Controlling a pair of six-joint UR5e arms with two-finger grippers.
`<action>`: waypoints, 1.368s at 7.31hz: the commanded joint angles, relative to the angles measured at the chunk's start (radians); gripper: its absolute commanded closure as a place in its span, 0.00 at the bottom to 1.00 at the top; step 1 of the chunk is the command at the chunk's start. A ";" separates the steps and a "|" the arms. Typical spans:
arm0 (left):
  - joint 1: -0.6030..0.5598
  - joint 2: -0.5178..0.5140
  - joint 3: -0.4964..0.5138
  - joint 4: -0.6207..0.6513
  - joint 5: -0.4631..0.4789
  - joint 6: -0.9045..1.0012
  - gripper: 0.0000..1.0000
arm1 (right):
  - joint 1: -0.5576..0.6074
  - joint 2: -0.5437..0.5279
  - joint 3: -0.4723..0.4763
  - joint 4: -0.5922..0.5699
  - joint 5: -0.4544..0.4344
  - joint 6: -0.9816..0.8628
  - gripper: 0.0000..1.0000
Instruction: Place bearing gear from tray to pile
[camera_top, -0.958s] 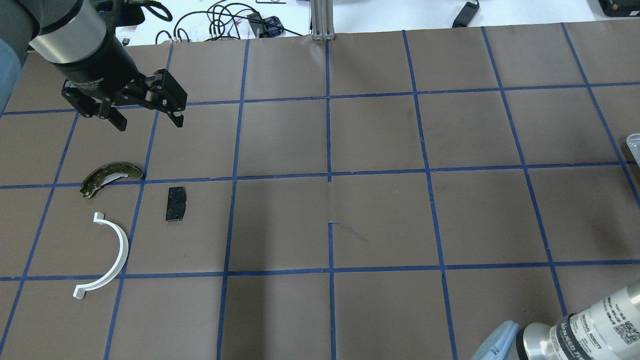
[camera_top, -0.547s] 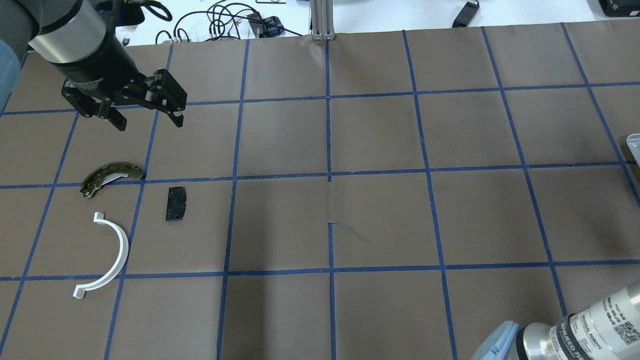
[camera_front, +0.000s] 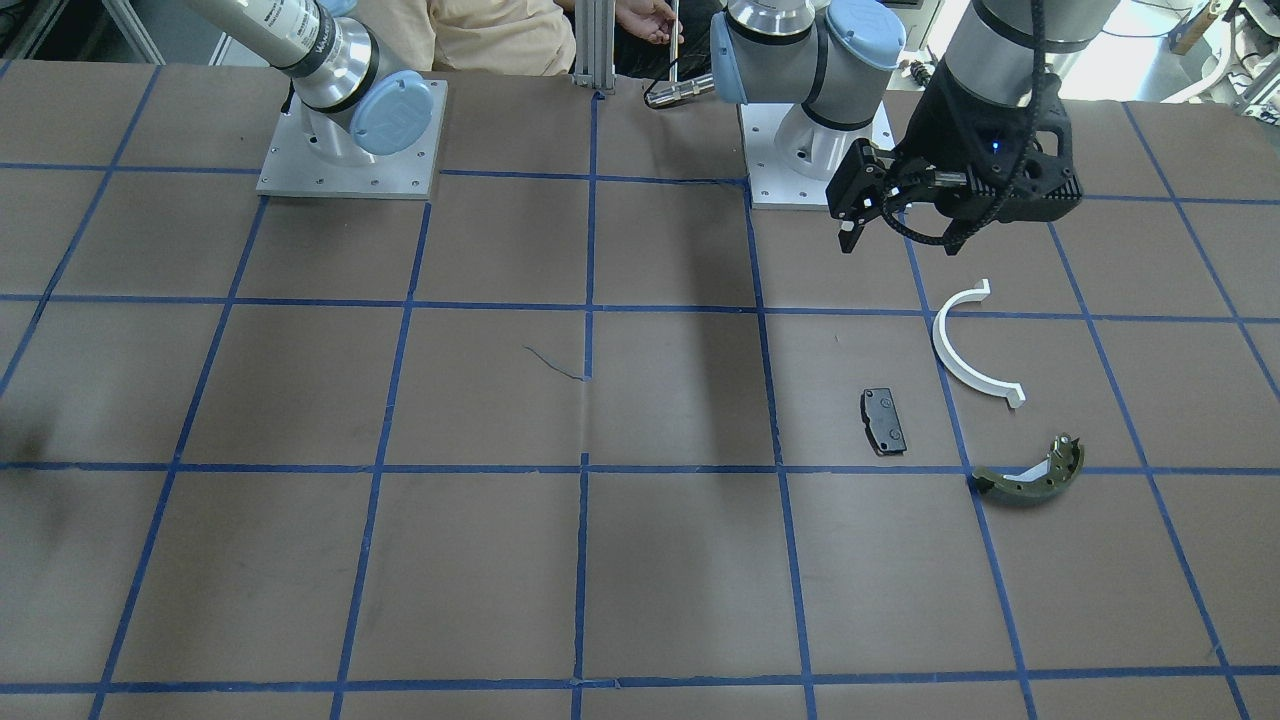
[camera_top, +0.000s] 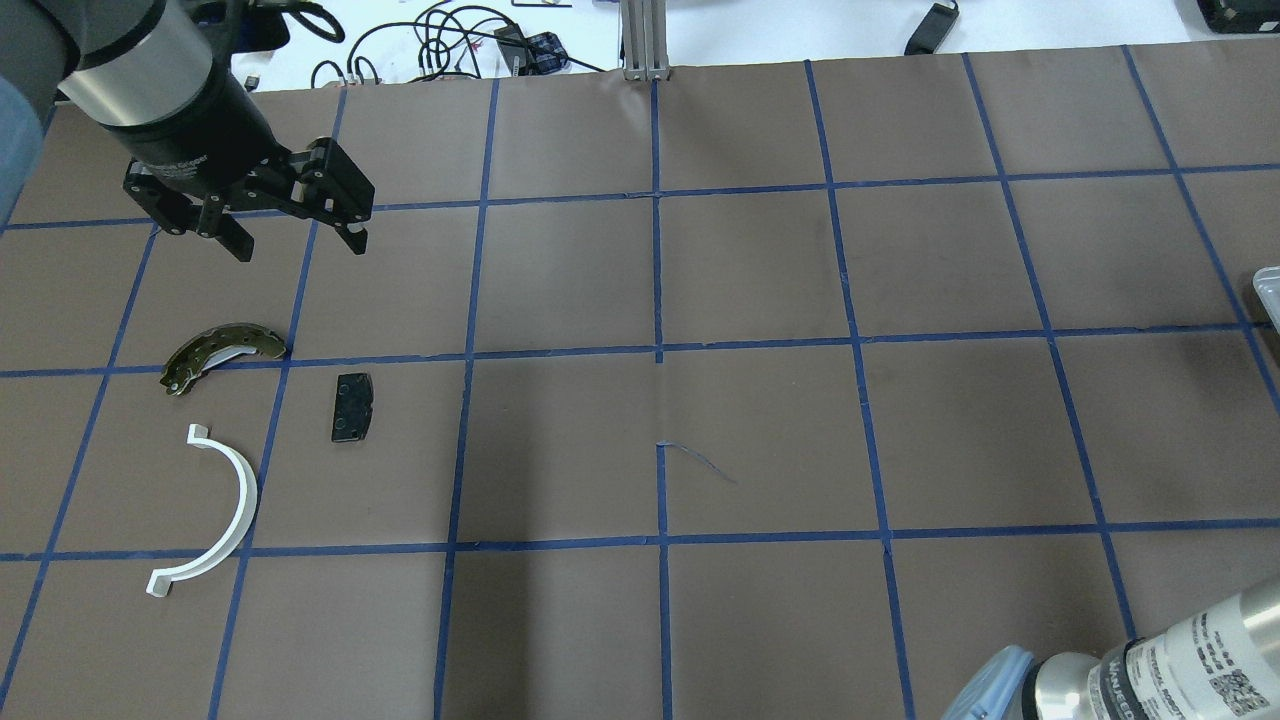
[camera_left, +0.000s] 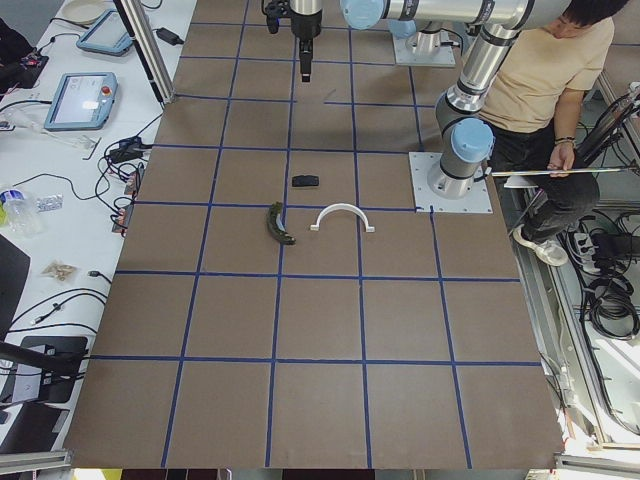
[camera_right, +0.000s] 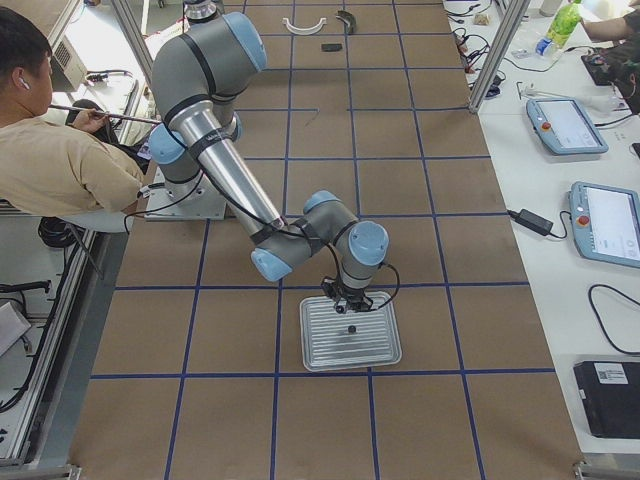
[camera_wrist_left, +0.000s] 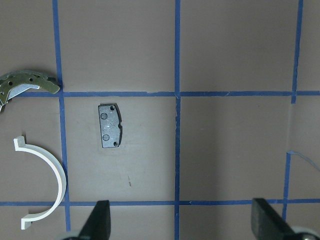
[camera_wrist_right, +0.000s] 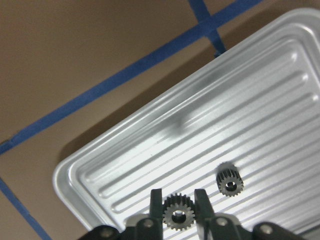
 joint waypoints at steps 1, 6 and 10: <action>0.000 0.000 0.000 0.000 0.000 0.000 0.00 | 0.111 -0.073 0.003 0.123 0.005 0.215 1.00; 0.003 0.000 0.000 0.000 0.000 0.000 0.00 | 0.450 -0.236 0.009 0.368 0.126 0.901 1.00; 0.002 0.001 0.000 0.000 -0.002 0.005 0.00 | 0.810 -0.255 0.020 0.346 0.179 1.531 1.00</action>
